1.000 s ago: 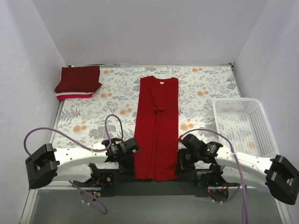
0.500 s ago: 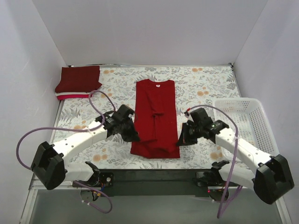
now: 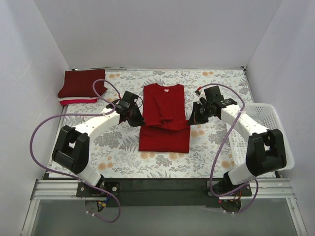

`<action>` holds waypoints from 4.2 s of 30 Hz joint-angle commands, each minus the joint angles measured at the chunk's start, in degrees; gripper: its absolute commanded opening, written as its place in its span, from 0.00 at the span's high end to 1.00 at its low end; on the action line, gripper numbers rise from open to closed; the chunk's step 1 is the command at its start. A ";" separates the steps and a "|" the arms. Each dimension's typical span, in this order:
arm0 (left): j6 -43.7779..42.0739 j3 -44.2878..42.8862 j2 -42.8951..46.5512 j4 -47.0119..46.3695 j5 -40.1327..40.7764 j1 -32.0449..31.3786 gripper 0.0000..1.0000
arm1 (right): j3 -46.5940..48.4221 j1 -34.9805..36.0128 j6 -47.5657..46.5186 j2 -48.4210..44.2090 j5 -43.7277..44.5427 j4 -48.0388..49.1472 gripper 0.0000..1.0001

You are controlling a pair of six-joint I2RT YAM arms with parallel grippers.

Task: Fold and stack the t-shirts
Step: Fold the tshirt

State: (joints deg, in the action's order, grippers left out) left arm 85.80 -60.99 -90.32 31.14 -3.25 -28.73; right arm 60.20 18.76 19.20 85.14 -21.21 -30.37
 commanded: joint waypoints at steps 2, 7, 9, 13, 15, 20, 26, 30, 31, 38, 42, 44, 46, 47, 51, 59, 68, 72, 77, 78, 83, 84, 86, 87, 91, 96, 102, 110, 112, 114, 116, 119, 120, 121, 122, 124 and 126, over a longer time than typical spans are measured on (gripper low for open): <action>-2.74 -3.95 -0.64 -4.15 1.93 1.48 1.00 | 3.95 -2.58 -3.29 3.17 -2.96 2.59 0.99; -3.18 -4.05 -3.98 -6.61 1.49 2.98 1.00 | 4.74 -3.82 -3.82 6.96 -4.45 4.97 0.99; -3.10 -4.31 -5.30 -7.22 1.40 3.42 1.00 | 5.62 -3.82 -4.08 9.24 -4.71 5.93 0.99; -2.13 -4.31 -8.54 -7.93 1.66 3.86 0.99 | 6.15 -3.82 -4.09 12.59 -4.89 8.74 0.99; -1.86 -4.40 -9.08 -8.46 1.49 3.94 0.97 | 6.50 -3.82 -4.08 13.82 -4.89 9.80 0.97; -1.86 -4.49 -8.99 -8.90 1.49 3.95 0.84 | 7.73 -3.91 -4.70 15.40 -4.89 10.68 0.82; -0.55 -3.26 -0.15 -4.77 6.31 2.98 0.55 | 5.29 -0.67 -4.70 6.10 1.51 11.82 0.60; 1.73 1.22 7.59 -3.71 10.71 -2.53 0.67 | -1.48 2.85 -3.91 -0.67 4.69 15.86 0.60; 2.70 2.10 8.84 -3.71 12.20 -3.95 0.72 | -3.23 4.68 -3.47 -2.42 4.95 17.87 0.63; 3.32 9.04 6.31 -7.75 13.00 -13.01 0.87 | -11.16 13.83 -1.27 -1.30 7.15 25.70 0.76; 3.15 10.28 2.26 -9.25 14.41 -13.72 0.89 | -10.64 17.26 -1.18 3.26 9.87 29.05 0.78; 3.15 10.72 0.50 -9.42 14.67 -13.90 0.89 | -10.46 17.97 -1.27 4.59 10.92 29.84 0.78; 3.15 11.33 -0.64 -9.51 14.15 -13.98 0.89 | -10.02 18.24 -1.18 6.96 11.89 32.82 0.78; 3.15 11.59 -0.99 -9.51 13.88 -14.07 0.89 | -9.58 18.24 -1.36 7.75 12.16 33.27 0.78; 3.32 13.61 -0.82 -9.43 13.00 -14.16 0.89 | -7.65 18.24 -2.94 11.26 16.80 35.02 0.77; 4.02 19.41 3.22 -9.16 10.37 -14.25 0.92 | 5.07 16.31 -11.72 17.95 29.55 38.02 0.74; 6.22 23.55 9.20 -9.25 8.08 -14.25 0.92 | 8.89 13.93 -12.26 14.19 10.46 37.49 0.69; 6.13 23.73 10.08 -9.34 7.64 -14.25 0.91 | -0.68 16.47 -10.85 9.35 3.02 40.19 0.70; 6.13 23.90 9.99 -9.43 7.73 -14.25 0.91 | -10.71 21.57 -10.41 7.14 5.29 43.99 0.70; 6.13 23.90 9.90 -9.43 7.73 -14.25 0.91 | -11.16 22.36 -10.50 7.66 5.83 44.34 0.70; 6.22 23.81 9.81 -9.43 7.38 -14.25 0.91 | -11.08 22.90 -11.38 12.05 8.11 47.24 0.71; 6.22 23.90 9.82 -9.43 7.38 -14.25 0.91 | -10.55 22.90 -11.73 12.59 8.90 47.42 0.71; 6.22 23.90 9.90 -9.34 7.46 -14.25 0.91 | -8.19 22.90 -12.78 14.07 11.71 47.86 0.71; 6.14 23.90 9.90 -9.34 7.29 -14.25 0.91 | -7.04 22.90 -14.44 14.61 12.85 47.77 0.71; 6.22 24.16 10.34 -9.08 6.68 -14.25 0.91 | 1.29 22.20 -18.67 18.30 20.92 47.77 0.71; 7.10 25.31 12.01 -9.07 6.50 -14.25 0.91 | 15.78 16.58 -17.36 23.40 21.57 47.42 0.69; 8.51 23.38 16.58 -8.46 7.37 -14.16 0.90 | 14.69 10.86 -9.37 20.16 5.16 43.82 0.67; 7.10 19.60 19.32 -16.79 8.44 -8.46 0.84 | -7.18 5.06 2.32 10.75 -16.57 49.79 0.66; 6.49 18.63 15.55 -20.93 5.73 -4.42 0.86 | -9.04 3.74 4.00 10.74 -19.20 52.15 0.66; 6.40 17.84 10.55 -24.88 3.96 -0.47 0.88 | -10.02 2.86 4.44 11.62 -20.09 52.78 0.66; 5.61 15.92 7.02 -28.13 3.33 1.21 0.89 | -10.11 1.46 4.79 14.07 -22.02 54.00 0.66; 4.99 12.67 -1.15 -29.29 0.88 2.97 0.91 | -9.58 -0.30 5.58 18.47 -24.31 55.76 0.67; 5.08 11.96 -2.91 -29.29 0.52 3.68 0.91 | -9.14 -0.83 5.50 19.70 -24.75 56.12 0.67; 5.34 11.60 -6.15 -29.46 -0.09 4.03 0.92 | -8.88 -1.70 5.58 22.06 -25.10 56.38 0.67; 5.69 11.16 -7.31 -29.81 -0.79 4.47 0.92 | -8.62 -2.15 5.58 23.21 -25.28 56.56 0.67; 6.39 11.24 -9.34 -29.90 -1.15 5.87 0.93 | -7.82 -3.29 5.41 26.54 -25.54 57.09 0.68; 6.92 12.21 -10.05 -30.34 -1.32 7.54 0.93 | -7.12 -4.52 5.23 28.92 -25.81 57.52 0.69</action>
State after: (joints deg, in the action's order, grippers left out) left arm 92.66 -49.19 -99.18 0.93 -4.05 -23.35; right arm 50.81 15.84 24.69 111.63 -44.99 24.25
